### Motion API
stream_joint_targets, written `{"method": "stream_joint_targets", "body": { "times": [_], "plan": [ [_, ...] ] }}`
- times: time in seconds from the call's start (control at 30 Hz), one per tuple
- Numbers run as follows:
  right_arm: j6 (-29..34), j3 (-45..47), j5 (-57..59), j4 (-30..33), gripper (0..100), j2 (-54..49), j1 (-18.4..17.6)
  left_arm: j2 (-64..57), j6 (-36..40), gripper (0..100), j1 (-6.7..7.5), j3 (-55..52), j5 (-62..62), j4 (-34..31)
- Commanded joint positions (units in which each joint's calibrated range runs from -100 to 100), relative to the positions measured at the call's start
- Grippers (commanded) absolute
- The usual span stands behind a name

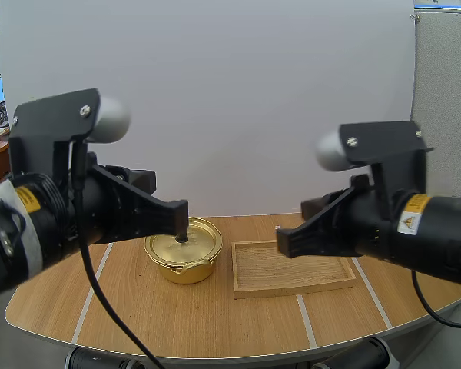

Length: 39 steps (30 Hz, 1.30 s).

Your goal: Open the pot, put the grape inside, and close it

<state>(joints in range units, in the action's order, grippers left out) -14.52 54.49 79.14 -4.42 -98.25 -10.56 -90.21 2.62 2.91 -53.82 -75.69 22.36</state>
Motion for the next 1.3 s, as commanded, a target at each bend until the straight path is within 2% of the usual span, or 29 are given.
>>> {"method": "stream_joint_targets", "body": {
  "times": [0.0,0.1,0.3,0.37,0.63,0.87,1.1,1.27],
  "plan": [
    [0.0,0.1,-5.7,-1.3,0,-1.7,0.3,-1.4,1.0,0,-0.63,-3.3,3.7,0.7],
    [0.0,0.2,-6.8,-1.6,0,-1.7,0.8,-3.4,1.0,0,-1.31,-6.7,8.0,0.2],
    [0.0,2.4,-10.4,0.0,0,-1.7,3.6,-9.7,1.0,0,-3.69,-8.3,14.0,-0.8],
    [0.0,3.8,-13.7,-0.1,0,-1.7,4.2,-9.8,1.0,0,-3.97,-8.3,16.0,-0.8],
    [0.0,12.5,-25.7,1.2,0,-1.7,4.3,-9.8,-4.5,0,-4.03,-11.1,32.7,-4.5],
    [0.0,18.9,-35.6,4.4,0,-1.7,4.3,-9.8,-7.3,0,-4.03,-22.1,47.0,-5.1],
    [0.0,26.8,-52.8,6.9,0,-1.7,4.3,-9.8,-7.2,0,-4.03,-37.2,64.3,-5.1],
    [0.0,35.7,-58.5,6.9,0,-1.7,4.3,-9.8,-5.6,0,-4.03,-42.7,66.3,-5.0]
  ]
}}
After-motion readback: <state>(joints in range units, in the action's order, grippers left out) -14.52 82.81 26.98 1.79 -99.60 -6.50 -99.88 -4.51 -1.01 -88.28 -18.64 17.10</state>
